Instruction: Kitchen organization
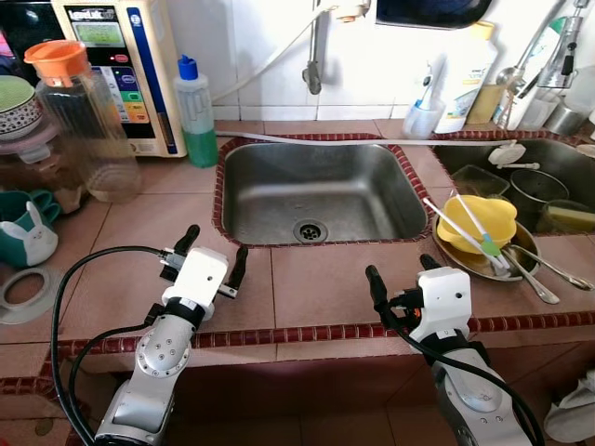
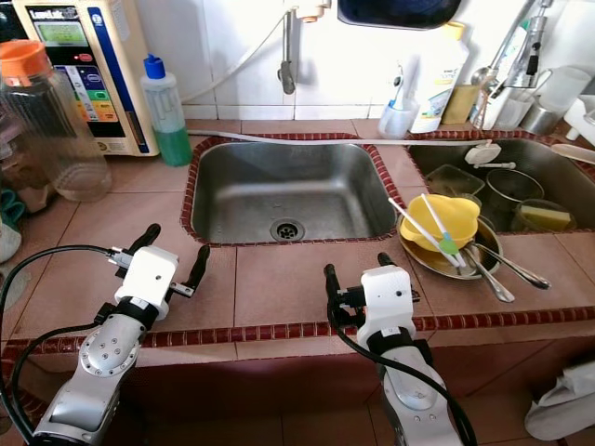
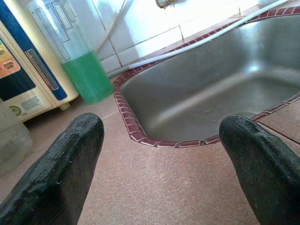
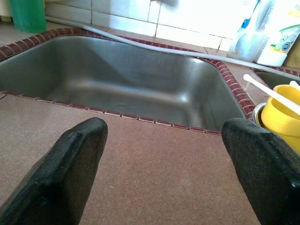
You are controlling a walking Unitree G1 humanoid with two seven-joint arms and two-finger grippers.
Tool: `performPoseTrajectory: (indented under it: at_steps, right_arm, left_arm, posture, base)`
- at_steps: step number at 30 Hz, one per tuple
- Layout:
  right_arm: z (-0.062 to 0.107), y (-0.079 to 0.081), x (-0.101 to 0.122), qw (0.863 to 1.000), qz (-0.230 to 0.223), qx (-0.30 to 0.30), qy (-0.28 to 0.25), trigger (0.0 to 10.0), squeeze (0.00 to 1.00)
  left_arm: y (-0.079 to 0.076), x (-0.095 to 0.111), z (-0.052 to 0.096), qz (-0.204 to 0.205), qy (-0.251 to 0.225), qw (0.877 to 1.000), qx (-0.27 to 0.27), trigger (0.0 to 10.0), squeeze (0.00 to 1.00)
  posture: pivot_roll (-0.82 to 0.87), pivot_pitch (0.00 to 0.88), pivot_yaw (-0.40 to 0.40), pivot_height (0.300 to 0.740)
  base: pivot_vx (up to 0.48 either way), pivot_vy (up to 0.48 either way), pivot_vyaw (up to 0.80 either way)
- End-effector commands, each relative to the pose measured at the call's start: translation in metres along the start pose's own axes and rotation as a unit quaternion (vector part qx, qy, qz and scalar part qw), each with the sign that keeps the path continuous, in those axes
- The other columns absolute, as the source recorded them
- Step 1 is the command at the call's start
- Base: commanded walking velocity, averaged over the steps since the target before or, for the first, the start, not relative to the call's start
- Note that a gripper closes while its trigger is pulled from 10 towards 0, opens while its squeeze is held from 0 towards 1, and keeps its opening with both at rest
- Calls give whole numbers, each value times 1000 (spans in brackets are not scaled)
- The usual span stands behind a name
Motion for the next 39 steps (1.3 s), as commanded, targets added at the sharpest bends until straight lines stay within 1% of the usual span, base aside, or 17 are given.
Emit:
performPoseTrajectory:
  at_steps: [1,7,17,34,39]
  right_arm:
    - [1,-1,-1,1000,1,1,1,10000,0]
    - [1,-1,-1,1000,1,1,1,10000,0]
    - [1,-1,-2,1000,0,3,1,10000,0]
    - [1,0,-2,1000,-3,3,2,10000,0]
    - [1,0,-2,1000,-3,3,2,10000,0]
  left_arm:
    - [-2,7,-2,-4,-11,1000,-7,10000,0]
    - [-2,7,-2,-4,-12,1000,-5,10000,0]
    - [0,6,-1,-2,-9,1000,9,10000,0]
    - [0,6,-1,-4,-8,1000,10,10000,0]
    - [1,6,-1,-3,-7,1000,11,10000,0]
  posture:
    - [109,0,-12,740]
    - [108,0,-11,740]
    - [111,0,-13,740]
    - [111,0,-10,740]
    - [112,0,-10,740]
  base:
    - [0,0,0]
    - [0,-80,0]
    - [0,-267,0]
    - [0,-249,0]
    - [0,0,0]
Point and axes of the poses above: a point about 5 cm out from each wrist's last joint towards the gripper, its own z axis pointing back from the gripper into the wrist, its own x axis along the axis of the wrist's last joint, y = z × x, the point moved 2 cm from there along -z, pointing out of the wrist towards the gripper, and after that the axes turned 11 degrees about z, right-handed, at the moved point
